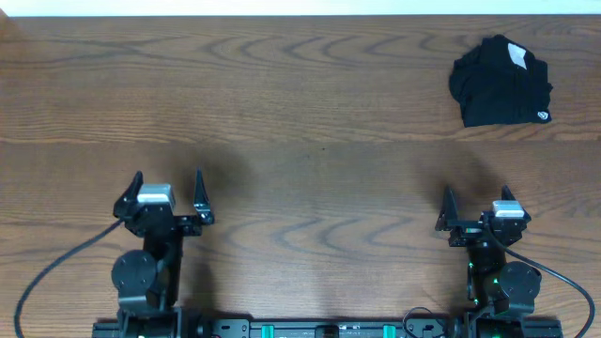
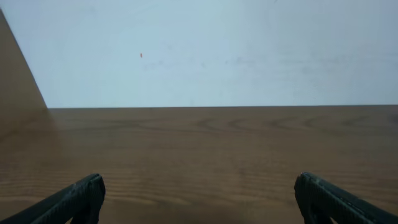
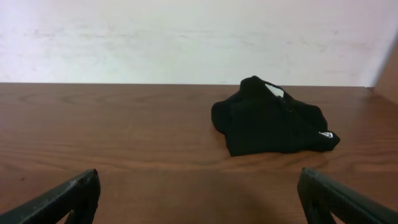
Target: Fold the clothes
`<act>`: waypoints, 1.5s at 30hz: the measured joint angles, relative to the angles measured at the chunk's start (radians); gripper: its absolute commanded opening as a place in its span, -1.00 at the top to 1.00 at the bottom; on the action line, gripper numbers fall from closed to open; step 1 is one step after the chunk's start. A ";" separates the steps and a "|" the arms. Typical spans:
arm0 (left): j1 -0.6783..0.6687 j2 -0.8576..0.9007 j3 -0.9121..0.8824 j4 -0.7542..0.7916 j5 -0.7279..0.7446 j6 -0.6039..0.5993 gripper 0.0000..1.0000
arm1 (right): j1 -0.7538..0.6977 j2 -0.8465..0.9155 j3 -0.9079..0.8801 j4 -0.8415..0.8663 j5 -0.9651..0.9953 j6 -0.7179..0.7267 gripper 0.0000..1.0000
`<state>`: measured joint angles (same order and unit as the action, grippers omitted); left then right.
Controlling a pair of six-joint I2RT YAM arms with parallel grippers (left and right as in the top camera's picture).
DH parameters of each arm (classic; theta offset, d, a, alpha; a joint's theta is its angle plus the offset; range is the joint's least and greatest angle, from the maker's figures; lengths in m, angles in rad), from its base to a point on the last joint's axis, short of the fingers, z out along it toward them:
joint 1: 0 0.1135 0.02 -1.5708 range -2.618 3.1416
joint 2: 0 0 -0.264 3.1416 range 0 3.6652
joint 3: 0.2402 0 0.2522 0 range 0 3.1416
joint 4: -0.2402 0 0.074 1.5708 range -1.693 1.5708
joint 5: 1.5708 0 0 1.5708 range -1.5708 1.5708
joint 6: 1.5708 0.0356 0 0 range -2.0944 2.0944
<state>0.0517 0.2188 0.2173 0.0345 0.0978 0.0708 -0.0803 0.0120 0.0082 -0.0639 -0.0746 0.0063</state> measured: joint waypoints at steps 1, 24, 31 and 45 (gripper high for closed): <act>0.000 -0.018 -0.013 0.001 0.000 0.000 -0.96 | 0.000 0.000 0.000 0.000 0.000 0.000 -0.98; 0.000 -0.167 -0.142 0.081 0.000 0.000 -0.96 | 0.000 0.000 0.000 0.000 0.000 0.000 -0.99; 0.000 -0.208 -0.176 0.089 0.000 -0.008 -0.96 | 0.000 0.000 0.000 0.000 0.000 0.000 -0.99; 0.000 -0.208 -0.204 -0.051 0.004 -0.027 -0.96 | 0.000 0.000 0.000 0.000 0.000 0.000 -0.98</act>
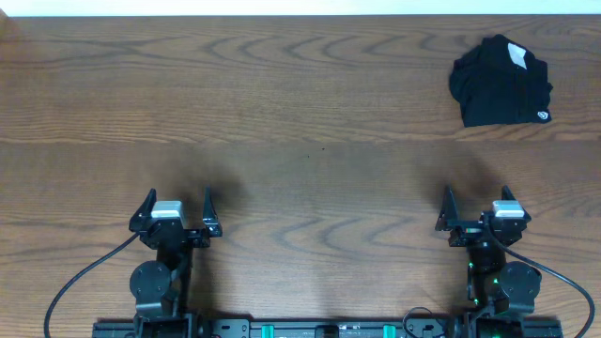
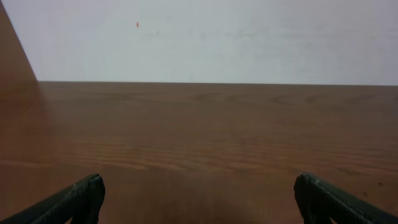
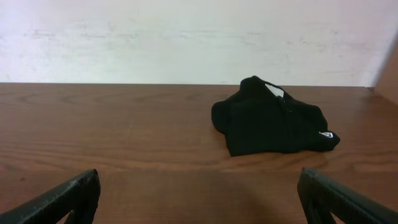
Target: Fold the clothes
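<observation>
A black garment (image 1: 500, 83) lies bunched and roughly folded at the table's far right, with a white label at its collar and a small white logo on one edge. The right wrist view shows this garment (image 3: 273, 118) ahead and a little right. My right gripper (image 1: 474, 208) stands open near the front edge on the right, well short of the garment, nothing between its fingers (image 3: 73, 198). At the front left my left gripper (image 1: 177, 208) is open too and faces only bare wood (image 2: 199, 137).
The wooden table (image 1: 300, 141) runs to a pale wall at the back. The arm bases and cables sit along the front edge (image 1: 310, 329).
My left gripper has drawn back toward its base and now sits lower and closer to the front edge. The right arm and the garment have not moved.
</observation>
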`<act>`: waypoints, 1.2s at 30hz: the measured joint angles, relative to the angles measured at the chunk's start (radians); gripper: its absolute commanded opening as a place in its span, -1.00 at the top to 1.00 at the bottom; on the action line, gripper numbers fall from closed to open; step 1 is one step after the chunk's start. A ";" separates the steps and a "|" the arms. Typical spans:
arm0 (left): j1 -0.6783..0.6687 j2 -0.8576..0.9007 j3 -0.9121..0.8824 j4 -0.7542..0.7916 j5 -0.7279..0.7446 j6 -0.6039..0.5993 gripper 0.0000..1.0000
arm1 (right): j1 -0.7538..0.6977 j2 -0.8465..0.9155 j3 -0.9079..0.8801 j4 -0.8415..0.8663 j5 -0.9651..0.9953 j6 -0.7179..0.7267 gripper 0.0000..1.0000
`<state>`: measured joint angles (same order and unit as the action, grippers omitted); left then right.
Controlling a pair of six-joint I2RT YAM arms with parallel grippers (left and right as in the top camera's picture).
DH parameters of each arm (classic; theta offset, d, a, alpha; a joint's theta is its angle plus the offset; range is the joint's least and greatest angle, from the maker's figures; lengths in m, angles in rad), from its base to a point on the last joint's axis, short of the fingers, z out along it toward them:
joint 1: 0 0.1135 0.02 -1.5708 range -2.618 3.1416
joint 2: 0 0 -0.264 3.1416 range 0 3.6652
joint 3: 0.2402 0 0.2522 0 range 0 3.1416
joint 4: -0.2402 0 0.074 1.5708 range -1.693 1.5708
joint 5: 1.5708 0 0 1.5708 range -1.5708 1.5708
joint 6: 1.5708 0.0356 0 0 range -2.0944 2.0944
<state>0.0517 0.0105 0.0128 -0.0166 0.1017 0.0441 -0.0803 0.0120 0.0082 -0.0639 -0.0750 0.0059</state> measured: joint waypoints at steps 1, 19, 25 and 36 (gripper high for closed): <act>0.000 0.000 0.001 -0.002 -0.002 -0.002 -0.96 | 0.000 0.000 0.000 0.000 0.000 0.000 -0.98; 0.000 0.000 0.003 -0.003 -0.004 -0.015 -0.96 | 0.000 0.000 0.000 0.000 0.000 0.000 -0.99; 0.000 0.000 0.003 -0.003 -0.004 -0.015 -0.96 | 0.000 0.000 0.000 0.000 0.000 0.000 -0.98; 0.000 0.000 0.003 -0.003 -0.004 -0.015 -0.96 | 0.000 0.000 0.000 0.000 0.000 0.000 -0.98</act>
